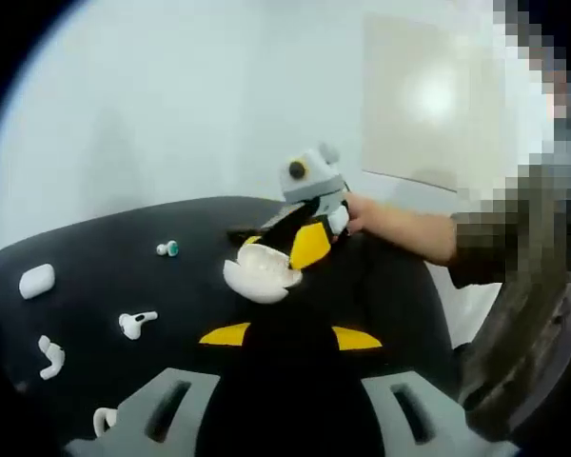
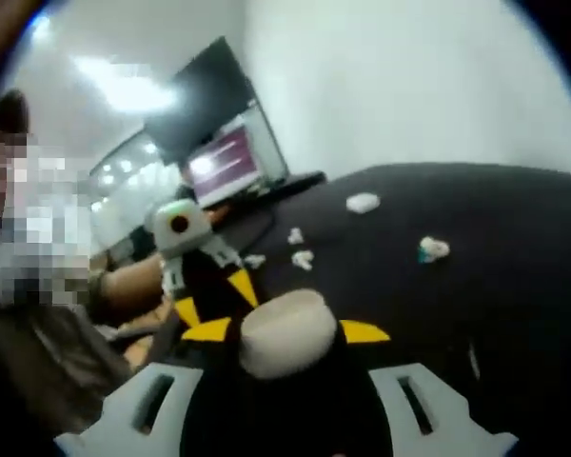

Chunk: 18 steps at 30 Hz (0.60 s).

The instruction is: Pick up three earphones and place each one into its charging case using tactile feedback, ensure that each earphone is properly inserted and securely positioned inside the case.

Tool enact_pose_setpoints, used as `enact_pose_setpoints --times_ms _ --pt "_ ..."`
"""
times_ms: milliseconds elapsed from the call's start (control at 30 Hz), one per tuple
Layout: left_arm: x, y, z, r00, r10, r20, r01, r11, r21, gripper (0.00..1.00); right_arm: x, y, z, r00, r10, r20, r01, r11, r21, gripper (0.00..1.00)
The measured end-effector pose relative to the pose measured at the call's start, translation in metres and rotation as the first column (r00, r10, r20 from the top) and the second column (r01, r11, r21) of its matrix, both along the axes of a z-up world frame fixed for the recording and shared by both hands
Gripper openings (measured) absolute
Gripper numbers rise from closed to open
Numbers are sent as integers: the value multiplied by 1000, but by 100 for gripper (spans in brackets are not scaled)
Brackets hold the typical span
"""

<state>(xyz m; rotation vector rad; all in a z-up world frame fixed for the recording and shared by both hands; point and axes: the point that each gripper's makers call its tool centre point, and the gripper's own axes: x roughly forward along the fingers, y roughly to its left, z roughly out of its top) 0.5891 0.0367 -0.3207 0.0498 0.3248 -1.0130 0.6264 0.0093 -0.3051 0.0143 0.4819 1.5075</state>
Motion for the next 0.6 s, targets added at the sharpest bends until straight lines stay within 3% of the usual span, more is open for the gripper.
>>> enact_pose_setpoints --times_ms 133,367,600 --pt "0 1 0 1000 12 8 -12 1000 6 29 -2 -5 -1 997 -53 -50 51 997 -53 43" --pt "-3 0 3 1000 2 15 -2 1000 0 30 -13 -26 -3 984 -178 -26 173 975 -138 42" --pt "-7 -1 4 1000 -6 15 6 1000 2 30 -39 -33 -5 985 -169 -18 163 970 -181 40"
